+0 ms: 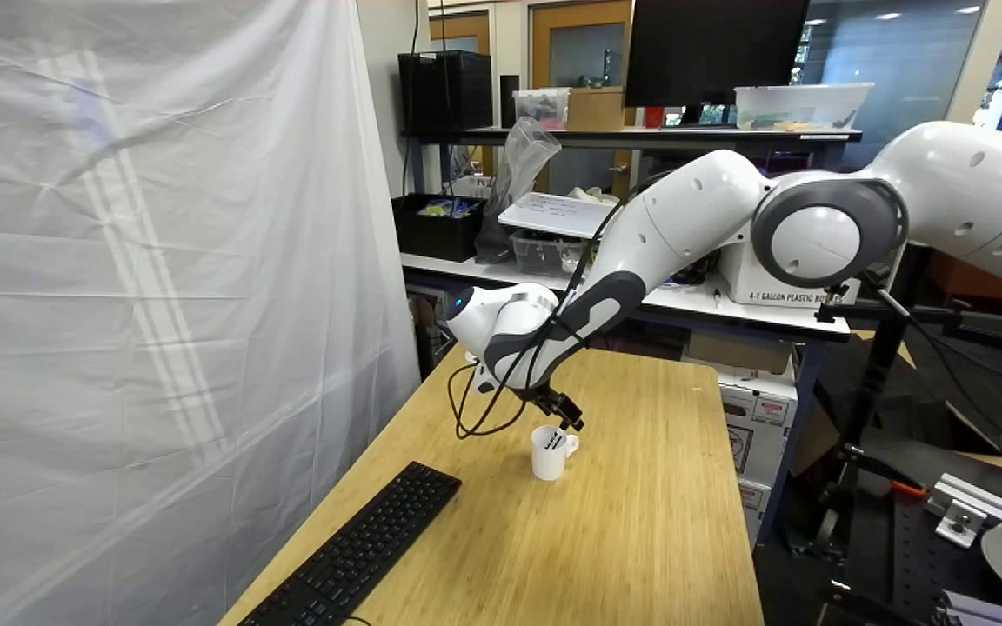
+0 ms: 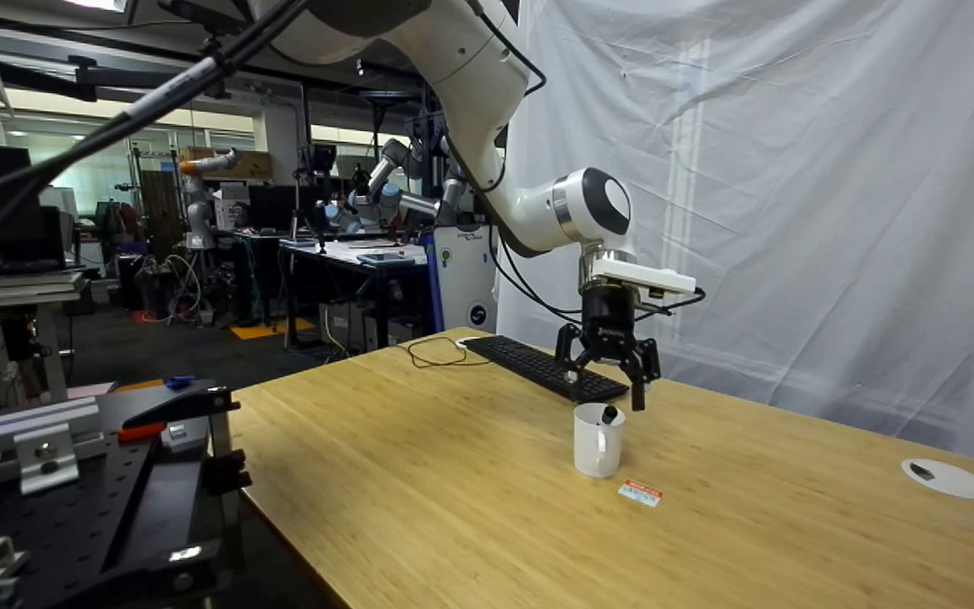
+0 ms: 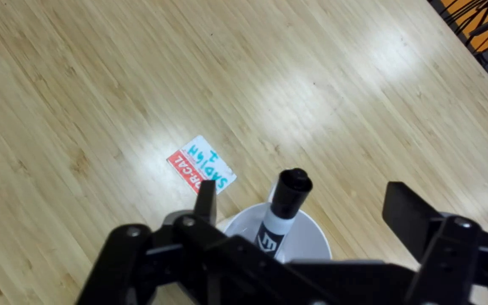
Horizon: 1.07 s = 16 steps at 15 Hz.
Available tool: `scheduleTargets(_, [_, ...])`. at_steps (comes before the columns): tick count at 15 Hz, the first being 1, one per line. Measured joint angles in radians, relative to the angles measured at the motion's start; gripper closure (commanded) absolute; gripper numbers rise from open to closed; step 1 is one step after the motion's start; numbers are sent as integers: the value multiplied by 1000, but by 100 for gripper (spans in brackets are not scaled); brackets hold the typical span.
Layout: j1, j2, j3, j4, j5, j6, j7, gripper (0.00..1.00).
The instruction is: Take the marker out of the cup and put it on the table
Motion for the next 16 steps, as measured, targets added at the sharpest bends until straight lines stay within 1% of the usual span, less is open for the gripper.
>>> scheduleTargets(5, [15,69,-21,92,0,-17,-27,0])
scheduleTargets(14, [30,141,-49,199,0,-79,-58,0])
scheduleTargets(15, [32,149,-51,208,0,-82,-60,25])
scheduleTargets(16, [34,155,-54,216,0,-84,-62,26])
